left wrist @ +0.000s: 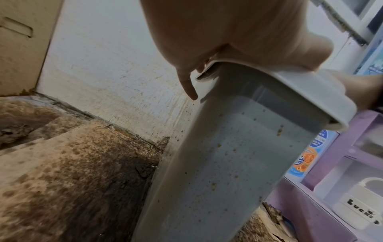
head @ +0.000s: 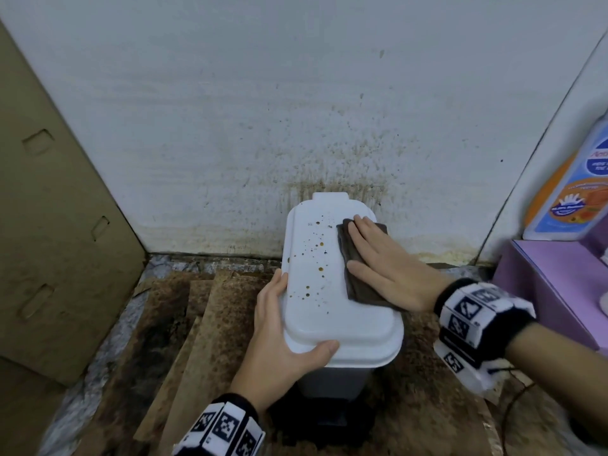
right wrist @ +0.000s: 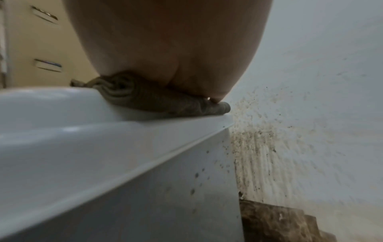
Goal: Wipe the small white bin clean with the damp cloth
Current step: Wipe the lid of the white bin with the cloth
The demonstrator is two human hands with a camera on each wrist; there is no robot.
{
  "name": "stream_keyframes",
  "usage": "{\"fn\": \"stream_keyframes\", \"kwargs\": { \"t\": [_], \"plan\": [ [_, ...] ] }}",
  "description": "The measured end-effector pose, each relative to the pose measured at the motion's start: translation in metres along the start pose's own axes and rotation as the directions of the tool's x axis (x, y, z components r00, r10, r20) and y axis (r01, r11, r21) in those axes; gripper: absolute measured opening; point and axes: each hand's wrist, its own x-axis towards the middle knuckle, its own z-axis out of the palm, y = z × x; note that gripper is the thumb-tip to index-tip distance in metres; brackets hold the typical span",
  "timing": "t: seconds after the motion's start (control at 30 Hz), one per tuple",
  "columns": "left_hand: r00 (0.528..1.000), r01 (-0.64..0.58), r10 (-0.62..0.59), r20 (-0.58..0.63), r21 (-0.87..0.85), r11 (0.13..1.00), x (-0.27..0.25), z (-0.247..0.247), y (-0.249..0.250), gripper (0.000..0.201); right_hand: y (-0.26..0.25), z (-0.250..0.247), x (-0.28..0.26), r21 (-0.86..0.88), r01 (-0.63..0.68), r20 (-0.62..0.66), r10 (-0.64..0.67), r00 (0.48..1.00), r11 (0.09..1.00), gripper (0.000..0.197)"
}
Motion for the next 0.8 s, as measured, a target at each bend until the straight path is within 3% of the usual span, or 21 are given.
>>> {"fn": "stream_keyframes", "kwargs": {
  "t": [0.43,0.63,0.8],
  "plan": [
    [1.000,-0.017,0.017,0.009,0.016,1.000,0.002,-0.001,-0.003,0.108,0.035,-0.042,0.097,-0.023,-0.078,0.065,0.079,0.995,0.997,0.073],
    [1.000,-0.018,0.018,-0.002,0.000,1.000,0.003,0.001,-0.003,0.107,0.041,-0.039,0.105,-0.161,-0.056,0.041,0.063,0.997,0.985,0.072],
    [1.000,-0.011,0.011,-0.003,-0.002,1.000,0.002,0.002,-0.003,0.106,0.035,-0.033,0.087,-0.137,-0.053,0.036,0.059,0.998,0.989,0.073]
  ]
}}
